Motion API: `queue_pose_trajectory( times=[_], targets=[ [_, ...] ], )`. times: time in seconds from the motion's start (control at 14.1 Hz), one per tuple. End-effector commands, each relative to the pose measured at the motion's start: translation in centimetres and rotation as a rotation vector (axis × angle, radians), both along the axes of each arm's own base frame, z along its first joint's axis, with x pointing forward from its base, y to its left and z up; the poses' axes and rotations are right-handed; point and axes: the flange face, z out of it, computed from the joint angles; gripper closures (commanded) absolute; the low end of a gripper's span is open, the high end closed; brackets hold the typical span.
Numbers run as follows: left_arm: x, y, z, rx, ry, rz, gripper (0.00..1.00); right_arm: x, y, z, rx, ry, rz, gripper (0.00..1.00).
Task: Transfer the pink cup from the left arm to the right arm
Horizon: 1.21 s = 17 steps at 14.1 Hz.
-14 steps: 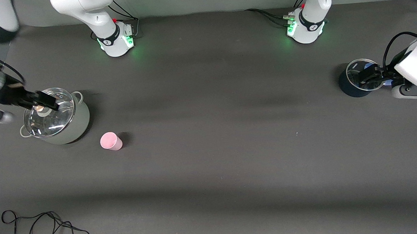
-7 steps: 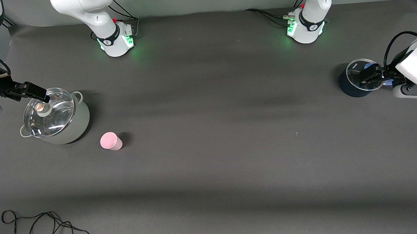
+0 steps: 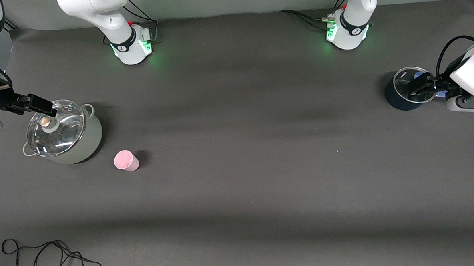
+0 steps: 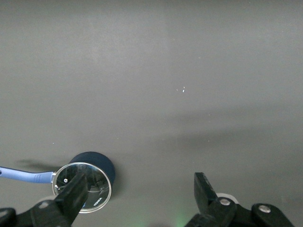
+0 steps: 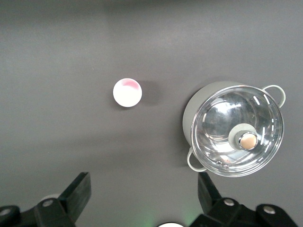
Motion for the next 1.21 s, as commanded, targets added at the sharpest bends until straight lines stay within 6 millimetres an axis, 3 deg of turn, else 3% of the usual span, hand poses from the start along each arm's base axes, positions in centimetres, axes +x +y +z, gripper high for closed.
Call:
queue_pose_trajectory(
  times=[0.0, 0.07, 0.28, 0.64, 0.85, 1.14],
  targets=[
    [-0.2, -0.1, 0.7, -0.015, -0.012, -0.016, 0.00, 0.2, -0.6, 0.4, -0.022, 0.007, 0.008, 0.00],
    [-0.1, -0.1, 0.7, -0.014, -0.012, -0.006, 0.00, 0.2, -1.6, 0.4, -0.021, 0.007, -0.010, 0.00],
    [1.3, -0.2, 1.2, -0.015, -0.030, -0.015, 0.00, 0.3, -0.8, 0.8, -0.022, -0.004, 0.065, 0.00],
    [1.7, -0.2, 1.1, -0.013, -0.029, -0.015, 0.00, 0.9, 0.3, 1.2, -0.019, -0.050, 0.085, 0.00],
    [1.8, -0.2, 0.9, -0.013, -0.026, -0.018, 0.00, 2.0, 0.5, 2.9, -0.015, -0.150, 0.085, 0.00],
    [1.8, -0.2, 0.9, -0.013, -0.026, -0.020, 0.00, 1.1, 0.4, 4.4, 0.016, -0.126, 0.075, 0.00]
  ],
)
